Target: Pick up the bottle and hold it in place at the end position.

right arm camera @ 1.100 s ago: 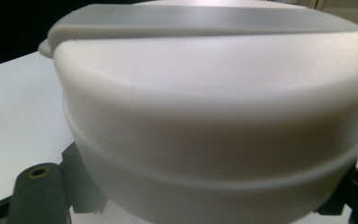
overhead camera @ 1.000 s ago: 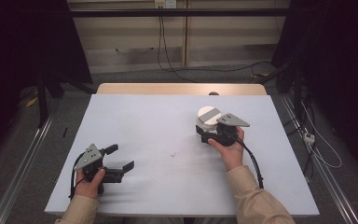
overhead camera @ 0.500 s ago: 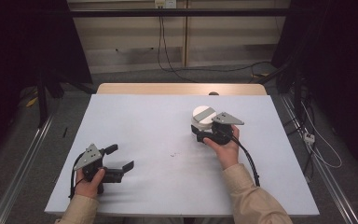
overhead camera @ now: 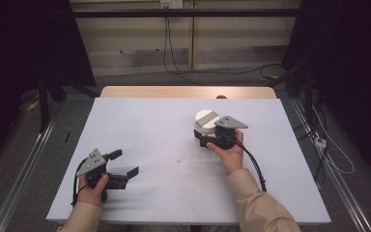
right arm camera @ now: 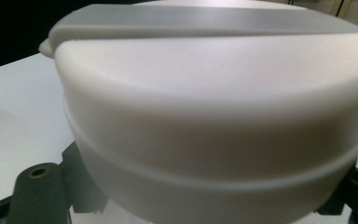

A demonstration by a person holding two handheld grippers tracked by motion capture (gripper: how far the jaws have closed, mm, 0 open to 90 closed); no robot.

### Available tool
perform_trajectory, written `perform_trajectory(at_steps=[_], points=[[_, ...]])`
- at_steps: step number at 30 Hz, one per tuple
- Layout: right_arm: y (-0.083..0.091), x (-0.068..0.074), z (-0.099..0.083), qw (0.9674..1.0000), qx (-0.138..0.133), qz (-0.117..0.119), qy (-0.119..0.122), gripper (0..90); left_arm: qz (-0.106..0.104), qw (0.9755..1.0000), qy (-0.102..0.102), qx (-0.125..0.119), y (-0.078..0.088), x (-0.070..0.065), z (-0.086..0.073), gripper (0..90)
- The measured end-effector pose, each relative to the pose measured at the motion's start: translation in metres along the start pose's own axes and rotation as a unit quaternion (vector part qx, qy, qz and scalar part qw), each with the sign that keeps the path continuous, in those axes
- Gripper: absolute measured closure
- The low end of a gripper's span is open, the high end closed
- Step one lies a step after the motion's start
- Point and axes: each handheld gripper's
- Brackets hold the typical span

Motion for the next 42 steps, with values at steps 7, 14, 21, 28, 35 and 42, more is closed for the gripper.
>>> perform_trajectory(at_steps=[7, 14, 21, 28, 35, 42], points=[[-0.002, 0.002, 0.000, 1.0000, 0.003, 0.002, 0.000, 18.6, 0.001, 1.0000, 0.001, -0.001, 0.000, 0.000, 0.000, 3.1], [-0.002, 0.002, 0.000, 1.0000, 0.003, 0.004, 0.003, 18.5, 0.001, 1.0000, 0.001, -0.001, 0.000, 0.000, 0.000, 3.1], [-0.003, 0.003, 0.001, 1.0000, 0.003, 0.007, 0.004, 18.6, 0.001, 1.0000, -0.001, 0.001, 0.000, 0.000, 0.000, 3.1], [-0.005, 0.005, 0.002, 0.9999, 0.004, 0.011, 0.007, 18.6, 0.001, 1.0000, 0.000, 0.000, 0.000, 0.000, 0.000, 3.1], [-0.009, 0.008, 0.005, 0.9998, 0.003, 0.016, 0.009, 18.6, 0.001, 1.0000, 0.000, 0.001, 0.000, 0.000, 0.000, 3.1], [-0.013, 0.012, 0.006, 0.9997, 0.006, 0.019, 0.014, 18.6, 0.002, 1.0000, 0.000, 0.001, 0.000, 0.000, 0.000, 3.1]])
Point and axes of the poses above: each handheld gripper's, and its own axes: y roughly backward along the jaws, z roughly out of its top, x roughly to its left, and after that the axes turned 9 degrees about x, right-handed
